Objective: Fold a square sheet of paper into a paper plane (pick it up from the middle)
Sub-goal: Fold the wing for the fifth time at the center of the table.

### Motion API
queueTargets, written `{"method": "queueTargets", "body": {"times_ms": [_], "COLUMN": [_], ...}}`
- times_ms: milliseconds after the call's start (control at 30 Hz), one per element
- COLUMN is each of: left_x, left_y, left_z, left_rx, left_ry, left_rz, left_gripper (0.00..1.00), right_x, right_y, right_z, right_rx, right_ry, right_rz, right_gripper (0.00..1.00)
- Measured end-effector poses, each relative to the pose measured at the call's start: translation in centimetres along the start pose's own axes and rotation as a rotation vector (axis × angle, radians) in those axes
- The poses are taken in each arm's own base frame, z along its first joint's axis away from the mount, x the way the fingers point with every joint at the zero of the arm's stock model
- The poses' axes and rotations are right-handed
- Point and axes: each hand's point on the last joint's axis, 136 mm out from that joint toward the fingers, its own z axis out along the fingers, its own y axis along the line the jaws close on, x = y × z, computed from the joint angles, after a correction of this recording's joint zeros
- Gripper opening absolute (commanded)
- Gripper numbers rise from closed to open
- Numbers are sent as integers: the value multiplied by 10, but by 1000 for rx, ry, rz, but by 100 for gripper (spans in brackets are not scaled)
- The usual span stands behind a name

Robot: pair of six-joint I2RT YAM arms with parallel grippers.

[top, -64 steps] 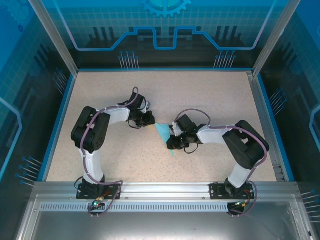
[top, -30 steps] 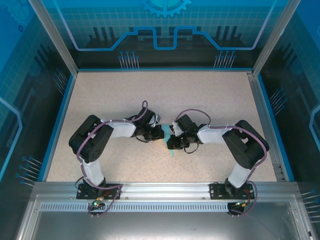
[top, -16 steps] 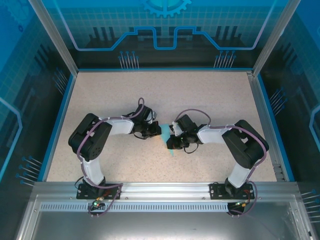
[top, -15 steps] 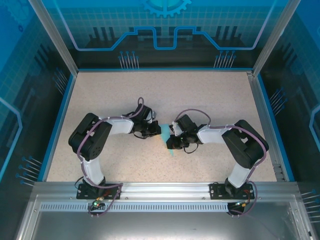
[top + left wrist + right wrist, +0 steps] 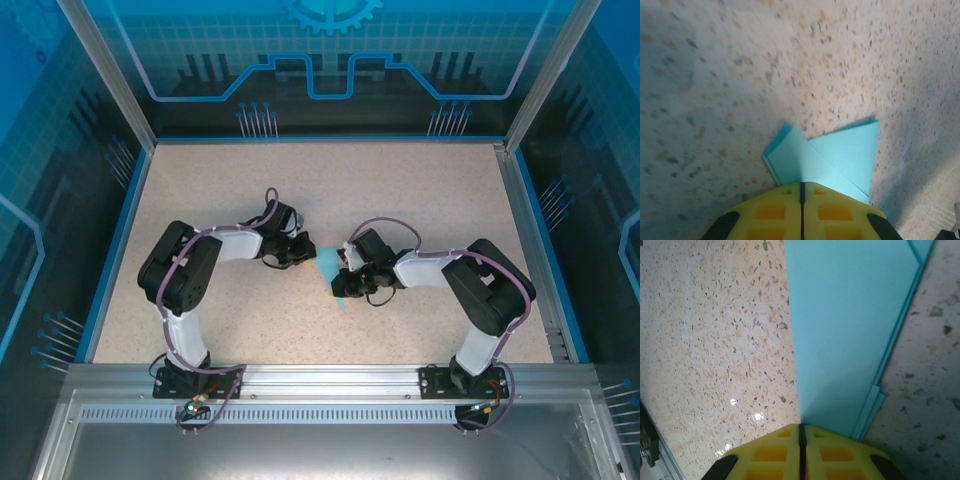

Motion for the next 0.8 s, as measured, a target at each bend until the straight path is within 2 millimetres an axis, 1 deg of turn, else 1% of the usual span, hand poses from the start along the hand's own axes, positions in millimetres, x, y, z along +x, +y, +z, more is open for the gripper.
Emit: {"method": "queueTargets", "body": {"times_ms": [200, 300, 433, 467, 533, 600, 667, 800], "left_x": [-18, -25, -28, -30, -32, -34, -36, -38], "left_y": [8, 12, 14, 16, 19, 18, 13, 0], "left_z": [-5, -7, -9, -11, -17, -28, -40, -63], "left_rx": [-36, -54, -76, -87, -110, -131, -142, -151], "left_ry": [-60, -83, -92, -100, -110, -121, -135, -162], "left_rz": [-5, -6, 6, 6, 2, -4, -3, 6], "left_gripper": [7, 9, 12, 13, 20, 26, 30, 41], "right_x": [0, -1, -5, -4, -1, 0, -1, -13], "right_y": [0, 1, 6, 7, 8, 11, 16, 33], "right_z": [0, -1, -3, -5, -10, -18, -31, -64], "right_rx": [-3, -6, -19, -17, -10, -4, 1, -5], "right_ry": [-3, -4, -17, -15, -7, -9, -30, -120], "right_rz": [-2, 3, 8, 15, 36, 44, 36, -6], "right_gripper": [10, 12, 17, 20, 34, 48, 58, 70]}}
